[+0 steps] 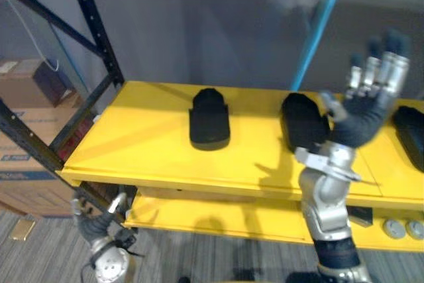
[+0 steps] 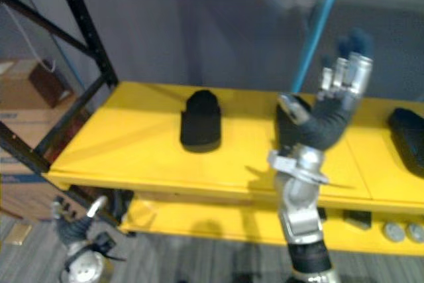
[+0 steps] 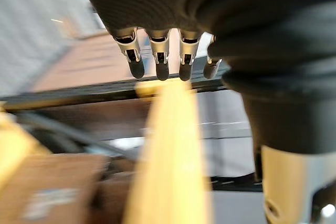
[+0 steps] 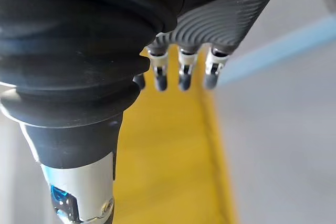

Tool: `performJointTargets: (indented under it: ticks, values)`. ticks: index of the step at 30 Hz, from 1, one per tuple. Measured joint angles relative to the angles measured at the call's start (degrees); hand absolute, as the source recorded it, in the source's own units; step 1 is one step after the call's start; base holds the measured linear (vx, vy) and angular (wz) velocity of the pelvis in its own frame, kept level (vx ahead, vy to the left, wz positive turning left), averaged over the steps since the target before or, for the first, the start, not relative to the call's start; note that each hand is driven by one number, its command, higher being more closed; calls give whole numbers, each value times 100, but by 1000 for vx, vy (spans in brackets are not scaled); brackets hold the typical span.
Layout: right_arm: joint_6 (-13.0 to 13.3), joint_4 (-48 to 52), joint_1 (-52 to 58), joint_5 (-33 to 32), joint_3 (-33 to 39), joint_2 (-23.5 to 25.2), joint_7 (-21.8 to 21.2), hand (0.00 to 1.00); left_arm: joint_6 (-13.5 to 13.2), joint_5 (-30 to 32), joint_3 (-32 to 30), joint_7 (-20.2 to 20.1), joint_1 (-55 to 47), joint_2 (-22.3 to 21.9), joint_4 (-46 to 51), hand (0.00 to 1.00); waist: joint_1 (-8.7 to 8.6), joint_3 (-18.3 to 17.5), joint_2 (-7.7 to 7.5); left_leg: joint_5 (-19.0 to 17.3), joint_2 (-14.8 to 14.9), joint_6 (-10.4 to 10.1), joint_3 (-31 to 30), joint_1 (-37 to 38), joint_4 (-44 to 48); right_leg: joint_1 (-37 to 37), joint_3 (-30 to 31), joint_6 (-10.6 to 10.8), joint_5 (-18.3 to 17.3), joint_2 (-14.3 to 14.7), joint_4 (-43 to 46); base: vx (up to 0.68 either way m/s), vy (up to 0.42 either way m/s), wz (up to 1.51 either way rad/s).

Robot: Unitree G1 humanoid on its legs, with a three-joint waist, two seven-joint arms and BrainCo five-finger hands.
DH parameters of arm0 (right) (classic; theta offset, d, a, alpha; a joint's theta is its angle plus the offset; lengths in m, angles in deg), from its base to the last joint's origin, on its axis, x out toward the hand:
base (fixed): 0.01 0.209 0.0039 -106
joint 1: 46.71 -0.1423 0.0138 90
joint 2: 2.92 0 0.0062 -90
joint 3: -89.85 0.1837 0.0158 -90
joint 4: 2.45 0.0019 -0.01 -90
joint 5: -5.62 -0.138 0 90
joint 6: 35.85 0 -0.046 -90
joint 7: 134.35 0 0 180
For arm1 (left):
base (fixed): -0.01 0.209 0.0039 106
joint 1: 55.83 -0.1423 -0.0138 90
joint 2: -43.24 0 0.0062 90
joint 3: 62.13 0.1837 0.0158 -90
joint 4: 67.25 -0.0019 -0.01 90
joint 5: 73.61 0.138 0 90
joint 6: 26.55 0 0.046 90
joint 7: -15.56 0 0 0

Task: Walk over and take plastic housings, then place them on the shelf

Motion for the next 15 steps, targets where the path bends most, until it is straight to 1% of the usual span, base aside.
performJointTargets:
  ticks: [2,3,4,5,7,8,10,12,15]
  values:
    - [-406,-533,-129,-62,-225,-9,-477,0,-112,53,112,4,2,-3,-518,0,104,16,-28,1,0,1,-65,-3,-1,0,-33,-3,-2,-19,74,18,24,14]
    - [-590,-791,-186,137,-348,-33,-642,0,-167,156,121,15,-16,-9,-730,0,152,23,-32,2,-5,4,-84,-6,-3,-1,-50,-4,-2,-31,102,7,27,11]
    - [-659,-893,-200,309,-417,-59,-685,0,-183,247,118,17,-15,-1,-829,0,185,26,-36,1,-11,4,-87,-8,-5,-1,-63,-4,-2,-38,105,-9,14,7]
    - [-772,-1064,-217,701,-554,-141,-797,0,-216,291,121,31,4,6,-1016,0,245,33,-46,3,-19,9,-100,-52,-7,-2,-98,-8,-5,-52,108,-8,9,10]
    - [-945,-1277,-358,1314,-850,-321,-1021,0,-242,457,110,90,48,40,-1384,0,246,68,-82,6,-21,12,-204,-111,-9,-3,-162,-17,-10,-52,109,-20,7,19]
    - [-965,-1331,-414,1510,-935,-362,-1048,0,-241,487,106,100,57,60,-1476,0,246,81,-104,9,-13,10,-214,-118,-10,-3,-162,-22,-14,-43,109,-33,-14,12]
    - [-1161,-1418,-671,2238,-1151,-452,-1188,0,-246,552,83,100,68,169,-1805,0,260,128,-195,10,44,7,-225,-126,-9,-3,-164,-55,-34,11,111,-29,-39,2]
    - [-1254,-1433,-828,2590,-1235,-550,-1232,0,-246,665,66,100,99,251,-2054,0,265,169,-267,16,83,-9,-234,-140,-9,-7,-167,-97,-60,27,110,-15,-18,1]
    - [-1423,-1456,-884,3175,-1307,-734,-1239,0,-248,660,-120,100,165,254,-2381,0,275,197,-351,22,134,-26,-233,-148,-10,-11,-168,-136,-86,80,110,-18,-39,1]
